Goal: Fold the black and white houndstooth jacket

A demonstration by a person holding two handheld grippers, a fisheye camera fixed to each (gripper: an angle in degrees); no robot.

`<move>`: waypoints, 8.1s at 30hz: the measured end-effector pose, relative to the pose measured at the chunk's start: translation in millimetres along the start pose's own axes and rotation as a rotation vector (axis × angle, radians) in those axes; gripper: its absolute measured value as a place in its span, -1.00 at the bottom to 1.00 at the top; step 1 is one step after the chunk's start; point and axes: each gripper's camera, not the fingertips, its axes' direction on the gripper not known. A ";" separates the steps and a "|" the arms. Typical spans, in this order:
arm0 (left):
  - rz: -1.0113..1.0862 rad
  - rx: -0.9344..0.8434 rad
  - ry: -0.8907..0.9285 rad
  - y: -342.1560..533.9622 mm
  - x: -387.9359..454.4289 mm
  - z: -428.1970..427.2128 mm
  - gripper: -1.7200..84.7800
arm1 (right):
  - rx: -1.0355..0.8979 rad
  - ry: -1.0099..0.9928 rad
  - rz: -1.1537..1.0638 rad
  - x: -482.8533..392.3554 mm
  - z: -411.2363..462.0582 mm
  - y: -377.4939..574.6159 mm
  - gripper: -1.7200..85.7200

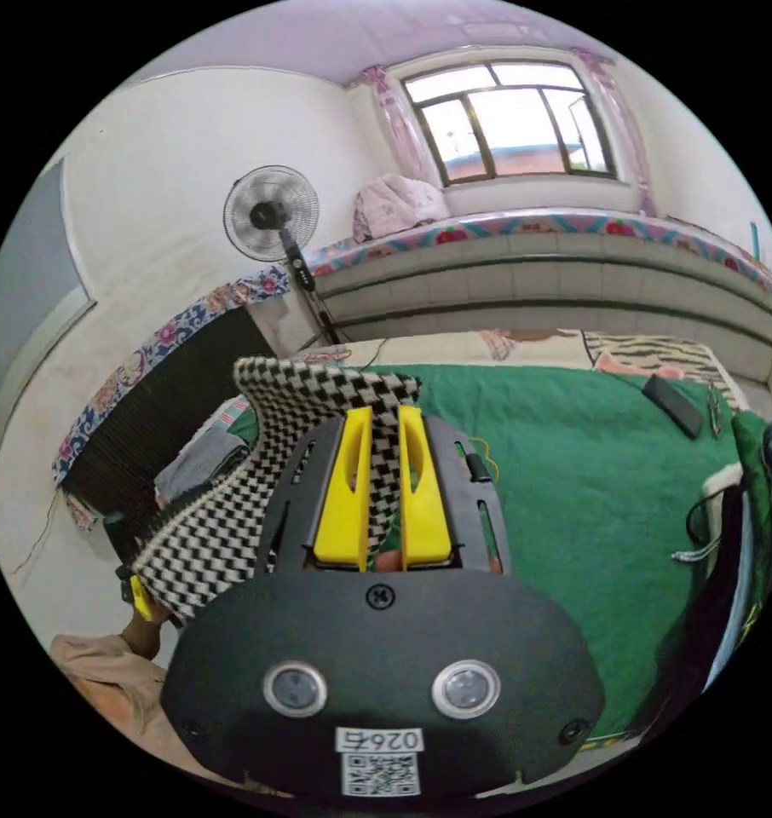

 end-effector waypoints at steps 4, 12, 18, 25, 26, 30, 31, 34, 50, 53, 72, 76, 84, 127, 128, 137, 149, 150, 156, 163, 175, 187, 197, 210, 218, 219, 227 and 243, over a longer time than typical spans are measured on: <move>-0.011 0.180 -0.158 4.2 -15.0 -7.5 -0.81 | -0.082 -0.129 0.021 24.1 32.3 76.5 -0.88; 0.010 -0.026 -0.616 -81.9 -87.2 62.1 -0.65 | -0.186 -0.337 -0.120 -29.9 103.0 154.4 -0.84; -0.009 -0.226 -0.600 -140.6 -178.5 152.1 -0.54 | -0.216 -0.457 -0.396 -91.2 114.9 197.6 -0.75; -0.014 -0.410 -0.691 -153.6 -238.7 239.5 -0.44 | -0.344 -0.460 -0.682 -143.7 155.3 249.4 -0.64; -0.006 -0.422 -0.703 -157.7 -241.6 248.9 -0.44 | -0.348 -0.441 -0.695 -147.3 160.0 254.5 -0.64; 0.014 -0.467 -0.709 -168.5 -254.2 275.0 -0.45 | -0.345 -0.412 -0.675 -156.5 183.0 278.3 -0.67; 0.011 -0.465 -0.708 -169.6 -255.9 277.5 -0.45 | -0.338 -0.415 -0.667 -155.7 185.4 282.8 -0.68; 0.004 -0.483 -0.665 -175.9 -262.2 290.9 -0.66 | -0.349 -0.400 -0.653 -154.6 192.2 292.1 -0.72; -0.001 -0.570 -0.852 -213.9 -272.2 363.3 -0.80 | -0.362 -0.440 -0.549 -119.5 219.6 329.0 -0.78; -0.008 -0.557 -0.797 -225.8 -268.5 360.8 -0.84 | -0.357 -0.535 -0.454 -93.7 219.3 330.2 -0.82; -0.296 -0.238 -0.328 -247.1 -296.4 333.2 -0.84 | -0.259 -0.335 -0.453 -40.3 224.0 375.2 -0.54; -0.278 -0.210 -0.273 -252.7 -287.3 334.9 -0.84 | -0.318 -0.286 -0.568 -45.7 236.3 388.0 -0.75; -0.357 -0.092 -0.173 -251.7 -286.3 315.9 -0.84 | -0.332 -0.506 -0.336 35.9 223.2 379.4 -0.91; -0.089 -0.634 -0.358 -172.7 -250.0 396.8 -0.81 | -0.473 -0.311 -0.047 181.1 294.2 293.7 -0.96; 0.024 -0.694 -0.414 -168.5 -234.1 410.2 -0.82 | -0.500 -0.292 -0.069 180.5 290.0 291.9 -0.97; 0.226 -0.578 -0.156 -156.1 -180.3 365.1 -0.96 | -0.804 -0.060 -0.336 176.8 188.9 326.4 -0.98; 0.459 -0.772 -0.487 -129.8 -140.4 382.5 -0.54 | 0.077 -0.061 0.112 239.0 66.6 293.4 -0.91; 0.443 -0.888 -0.526 -123.9 -146.1 399.0 -0.56 | 0.075 -0.063 0.104 233.6 83.3 286.6 -0.90; 0.382 -0.903 -0.566 -140.3 -152.0 389.1 -0.90 | -0.264 -0.243 0.012 201.6 217.5 249.0 -0.85; 0.229 -0.765 -0.361 -170.5 -183.9 338.9 -0.96 | -0.587 -0.139 0.012 184.3 340.3 237.8 -0.65; 0.054 -0.335 -0.571 -405.4 -277.3 261.9 -0.96 | -0.254 -0.015 0.139 210.5 283.0 226.6 -0.73; -0.223 -0.207 -0.724 -341.4 -371.7 187.6 -0.77 | -0.247 -0.043 0.052 211.8 284.2 208.9 -0.70; -0.169 -0.125 -0.396 -307.2 -301.5 157.7 -0.84 | -0.432 -0.058 -0.233 150.6 330.5 207.8 -0.96; -0.257 -0.007 -0.788 -317.2 -305.2 116.8 -0.61 | -1.005 0.246 -0.601 143.7 164.9 306.5 -0.95; -0.166 -0.157 -0.869 -381.8 -342.8 146.4 -0.42 | -0.154 -0.011 0.066 303.4 47.4 265.2 -0.73; -0.145 -0.192 -0.876 -395.6 -351.1 156.2 -0.41 | -0.183 -0.004 0.171 338.5 60.3 259.8 -0.68; -0.253 -0.503 -0.787 -473.5 -446.8 245.5 -0.29 | -0.198 -0.078 0.538 486.0 170.1 244.8 -0.66; 0.123 -0.132 -0.555 -518.7 -338.7 125.4 -0.82 | 0.165 0.500 -0.497 247.7 29.5 167.5 -0.95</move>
